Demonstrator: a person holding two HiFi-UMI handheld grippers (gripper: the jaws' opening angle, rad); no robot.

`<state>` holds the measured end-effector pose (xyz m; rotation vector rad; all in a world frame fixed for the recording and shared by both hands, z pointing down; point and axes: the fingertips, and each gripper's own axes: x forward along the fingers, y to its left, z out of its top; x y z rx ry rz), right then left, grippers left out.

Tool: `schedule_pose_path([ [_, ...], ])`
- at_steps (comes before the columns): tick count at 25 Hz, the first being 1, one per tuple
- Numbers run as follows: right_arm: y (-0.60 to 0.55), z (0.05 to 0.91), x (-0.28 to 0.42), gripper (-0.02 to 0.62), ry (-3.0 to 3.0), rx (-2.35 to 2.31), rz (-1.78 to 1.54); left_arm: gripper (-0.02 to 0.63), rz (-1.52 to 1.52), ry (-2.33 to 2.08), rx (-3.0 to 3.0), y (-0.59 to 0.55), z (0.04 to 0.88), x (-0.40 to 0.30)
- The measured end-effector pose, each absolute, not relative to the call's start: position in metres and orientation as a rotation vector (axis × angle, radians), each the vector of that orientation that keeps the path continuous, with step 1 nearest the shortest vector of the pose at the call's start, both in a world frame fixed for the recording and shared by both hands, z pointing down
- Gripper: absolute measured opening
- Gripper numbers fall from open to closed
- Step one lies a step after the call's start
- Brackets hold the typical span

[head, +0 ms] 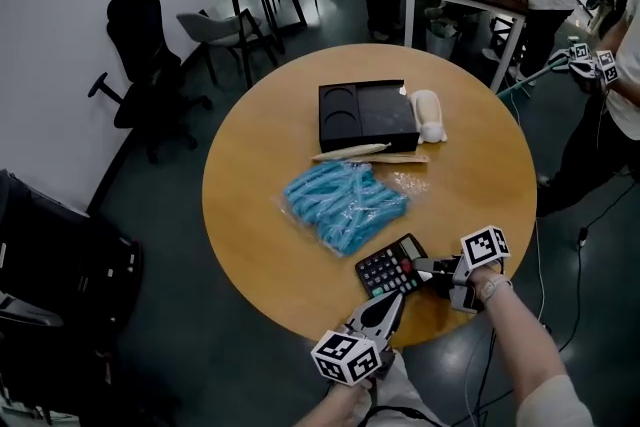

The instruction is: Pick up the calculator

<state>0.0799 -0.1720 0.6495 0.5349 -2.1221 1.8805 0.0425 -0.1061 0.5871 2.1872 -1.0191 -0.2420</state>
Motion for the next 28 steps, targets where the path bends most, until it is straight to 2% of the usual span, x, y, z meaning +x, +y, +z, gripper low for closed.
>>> schedule_pose_path([
  [8,-0.17,0.631,0.085,0.066,-2.167,0.675,1.926,0.006,-0.239,-1.055,2.183,-0.102,0.583,0.029],
  [21,-0.163,0.511,0.097,0.066,-2.403,0.952,2.06,0.006,-0.241,-0.919,2.366,-0.083,0.511,0.028],
  [28,-0.154,0.49,0.095,0.066,-2.426,1.025,2.067,0.006,-0.251,-0.911,2.379,-0.08,0.501,0.029],
])
